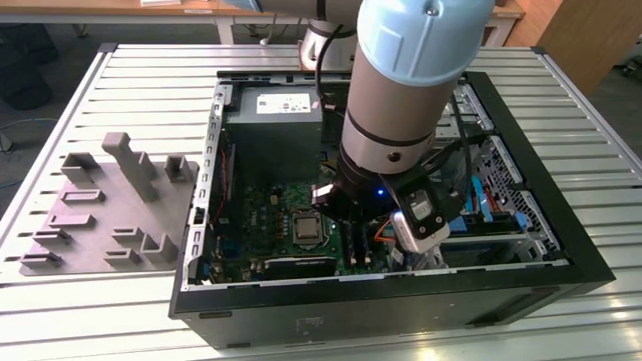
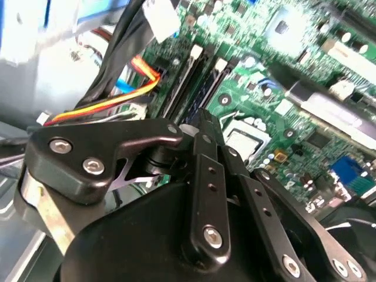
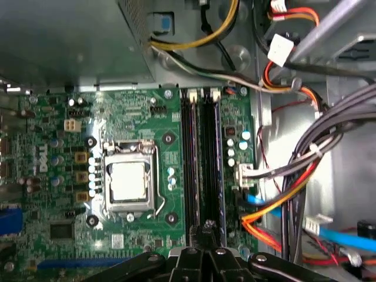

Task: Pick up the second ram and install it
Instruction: 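Press down the second ram until it locks into place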

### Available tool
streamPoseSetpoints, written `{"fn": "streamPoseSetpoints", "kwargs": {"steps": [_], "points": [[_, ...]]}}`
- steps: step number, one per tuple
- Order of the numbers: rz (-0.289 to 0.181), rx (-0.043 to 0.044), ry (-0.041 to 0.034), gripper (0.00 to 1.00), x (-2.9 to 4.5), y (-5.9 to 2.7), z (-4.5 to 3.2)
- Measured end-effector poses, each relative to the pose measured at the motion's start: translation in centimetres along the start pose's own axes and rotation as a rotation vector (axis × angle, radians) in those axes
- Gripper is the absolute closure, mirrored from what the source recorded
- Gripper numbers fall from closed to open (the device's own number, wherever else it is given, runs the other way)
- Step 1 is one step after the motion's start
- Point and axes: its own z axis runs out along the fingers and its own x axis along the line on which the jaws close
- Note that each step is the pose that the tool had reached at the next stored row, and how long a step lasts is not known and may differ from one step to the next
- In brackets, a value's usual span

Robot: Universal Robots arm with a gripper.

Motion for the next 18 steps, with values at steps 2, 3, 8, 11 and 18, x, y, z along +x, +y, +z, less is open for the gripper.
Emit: {"fn": "streamPoseSetpoints", "kwargs": {"steps": [2, 3, 8, 11, 18], "points": [[0.0, 0.0001, -0.0001, 0.89, 0.03, 0.46, 0.04], [0.0, 0.0002, 0.0, 0.89, 0.04, 0.66, 0.06], [0.0, 0.0002, 0.0, 0.89, 0.06, 1.14, 0.05], [0.0, 0.0, 0.0, 0.89, 0.09, 1.34, -0.07], [0.0, 0.0, -0.0001, 0.89, 0.11, 1.64, -0.33]]}}
